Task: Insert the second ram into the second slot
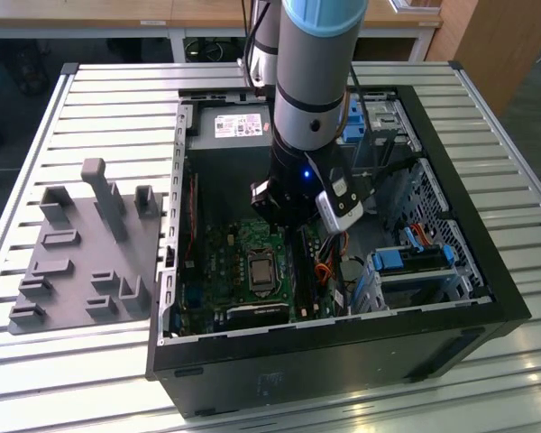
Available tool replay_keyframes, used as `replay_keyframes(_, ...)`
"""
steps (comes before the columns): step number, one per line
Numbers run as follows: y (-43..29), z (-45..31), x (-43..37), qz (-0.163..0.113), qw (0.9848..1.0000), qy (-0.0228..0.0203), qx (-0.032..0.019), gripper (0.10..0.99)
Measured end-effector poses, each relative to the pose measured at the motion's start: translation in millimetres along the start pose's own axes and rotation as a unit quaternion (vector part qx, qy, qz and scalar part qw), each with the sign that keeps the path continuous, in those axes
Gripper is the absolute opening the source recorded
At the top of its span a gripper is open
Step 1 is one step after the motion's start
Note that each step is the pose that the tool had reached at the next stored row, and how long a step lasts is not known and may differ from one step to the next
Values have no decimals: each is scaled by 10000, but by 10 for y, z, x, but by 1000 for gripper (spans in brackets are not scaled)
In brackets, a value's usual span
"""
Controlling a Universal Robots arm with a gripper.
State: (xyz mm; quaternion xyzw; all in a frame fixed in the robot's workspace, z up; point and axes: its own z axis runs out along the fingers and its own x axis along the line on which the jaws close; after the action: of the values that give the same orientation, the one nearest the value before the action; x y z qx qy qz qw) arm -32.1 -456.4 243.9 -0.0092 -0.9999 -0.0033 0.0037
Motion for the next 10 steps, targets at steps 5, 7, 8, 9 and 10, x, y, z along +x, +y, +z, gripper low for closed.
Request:
replay_keyframes(5,0,43,-1,1,10000,0,0,137)
replay_keyframes(7,-1,58,-6,1,10000,0,0,137)
replay_keyframes(8,0,63,-9,0,10000,0,0,137)
replay_keyframes(9,-1,66,-9,1,10000,0,1,137)
replay_keyframes(10,-1,71,-11,1,10000,0,0,137)
